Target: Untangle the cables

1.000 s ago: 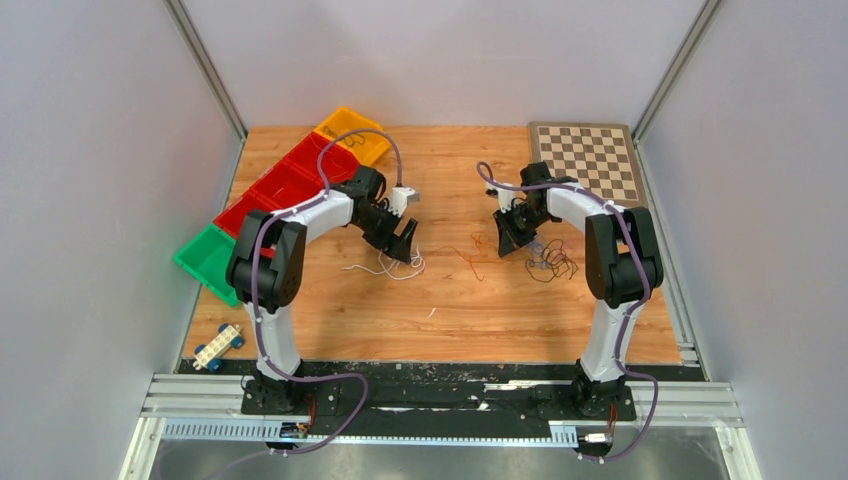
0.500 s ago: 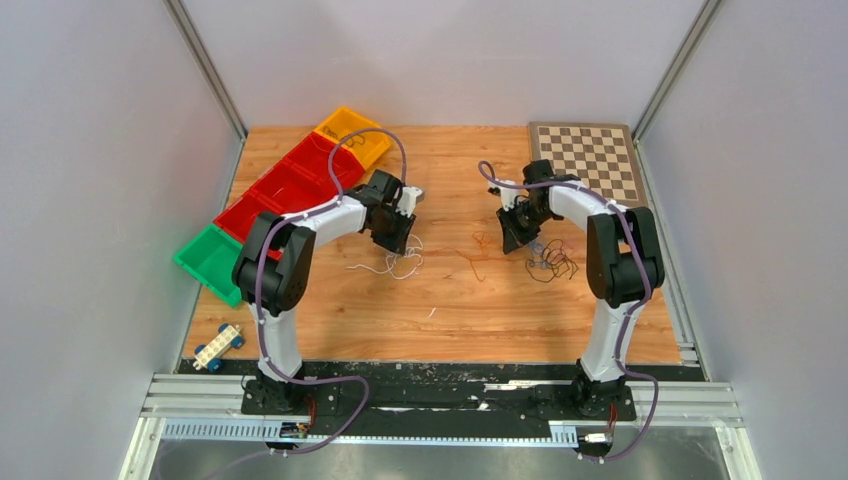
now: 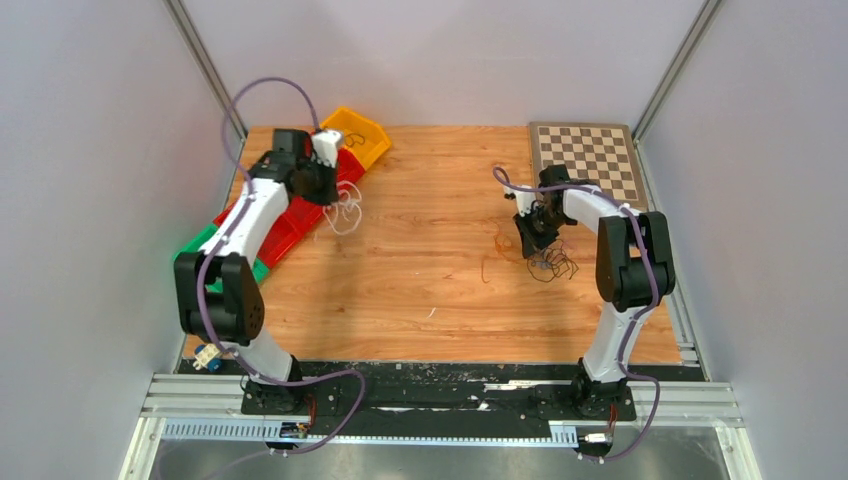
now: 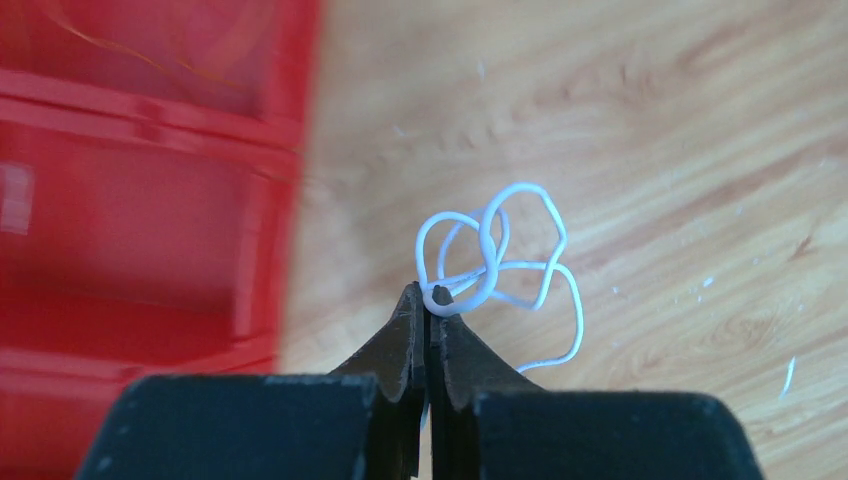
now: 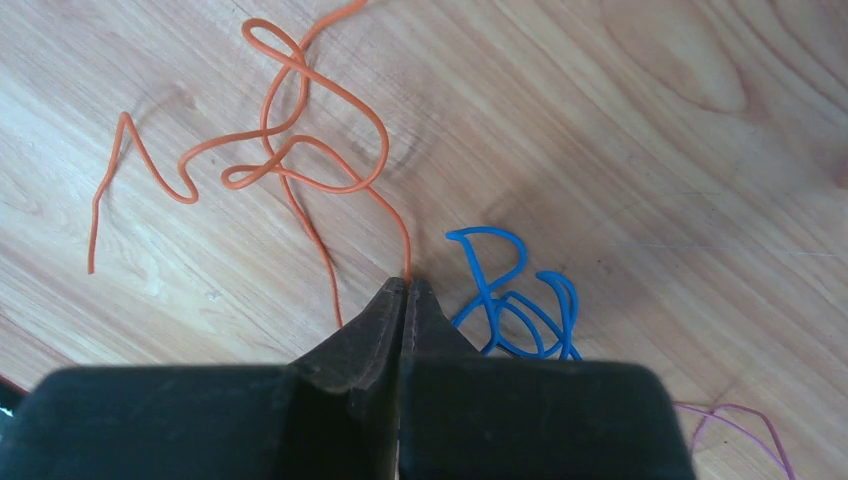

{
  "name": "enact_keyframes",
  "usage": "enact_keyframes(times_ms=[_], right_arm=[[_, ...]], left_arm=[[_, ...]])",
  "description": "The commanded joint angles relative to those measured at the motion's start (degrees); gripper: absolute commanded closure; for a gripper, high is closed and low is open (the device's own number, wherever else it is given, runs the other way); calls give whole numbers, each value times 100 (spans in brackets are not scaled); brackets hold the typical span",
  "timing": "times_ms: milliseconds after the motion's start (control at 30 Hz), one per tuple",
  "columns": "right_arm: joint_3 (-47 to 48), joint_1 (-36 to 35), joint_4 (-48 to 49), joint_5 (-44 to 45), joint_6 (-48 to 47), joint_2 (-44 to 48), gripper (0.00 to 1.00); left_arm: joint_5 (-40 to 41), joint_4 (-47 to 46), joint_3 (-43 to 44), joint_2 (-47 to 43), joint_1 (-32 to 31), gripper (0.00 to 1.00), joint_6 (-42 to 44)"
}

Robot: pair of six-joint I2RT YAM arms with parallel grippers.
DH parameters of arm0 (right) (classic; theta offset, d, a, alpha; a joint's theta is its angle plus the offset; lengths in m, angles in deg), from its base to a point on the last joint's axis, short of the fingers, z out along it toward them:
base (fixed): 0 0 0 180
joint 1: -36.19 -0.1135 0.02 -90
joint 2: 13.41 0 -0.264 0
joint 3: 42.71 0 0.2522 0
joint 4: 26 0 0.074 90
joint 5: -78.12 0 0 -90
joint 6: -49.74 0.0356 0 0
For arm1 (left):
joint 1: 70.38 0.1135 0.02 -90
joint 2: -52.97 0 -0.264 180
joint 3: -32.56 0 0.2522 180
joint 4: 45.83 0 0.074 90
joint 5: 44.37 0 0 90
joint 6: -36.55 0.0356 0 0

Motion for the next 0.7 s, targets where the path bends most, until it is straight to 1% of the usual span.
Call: enact_keyframes(times_ms=[0, 33, 67, 100, 167, 300, 367, 467, 567, 667], right_arm=[[3, 20, 19, 49, -28, 224, 100], [29, 18, 17, 20, 11, 216, 100], [56, 17, 17, -33, 46, 218, 100], [74, 22, 15, -117, 86, 221, 100], [122, 4, 1, -257, 168, 227, 100], [230, -70, -39, -548, 289, 229, 100], [290, -118, -52, -666, 326, 228, 100], [359, -190, -94, -806, 356, 209, 100], [418, -211, -127, -846, 353, 164, 100], [444, -211, -161, -852, 336, 135, 100]], left_arm=[[-820, 215, 802, -749, 482, 100, 412], [-898, 248, 911, -774, 673, 100, 389], [-1018, 305, 1137, -792, 724, 100, 334], [-1110, 328, 1254, -786, 977, 100, 306], [-1239, 347, 1565, -735, 1291, 100, 230], [-1449, 3, 1851, -572, 1747, 100, 183], [-1591, -309, 1838, -438, 1912, 100, 183], [-1955, -1147, 1570, -198, 2152, 100, 165], [-2299, -1938, 1287, 116, 2270, 100, 354], [-2544, -2385, 1198, 392, 2359, 100, 463]])
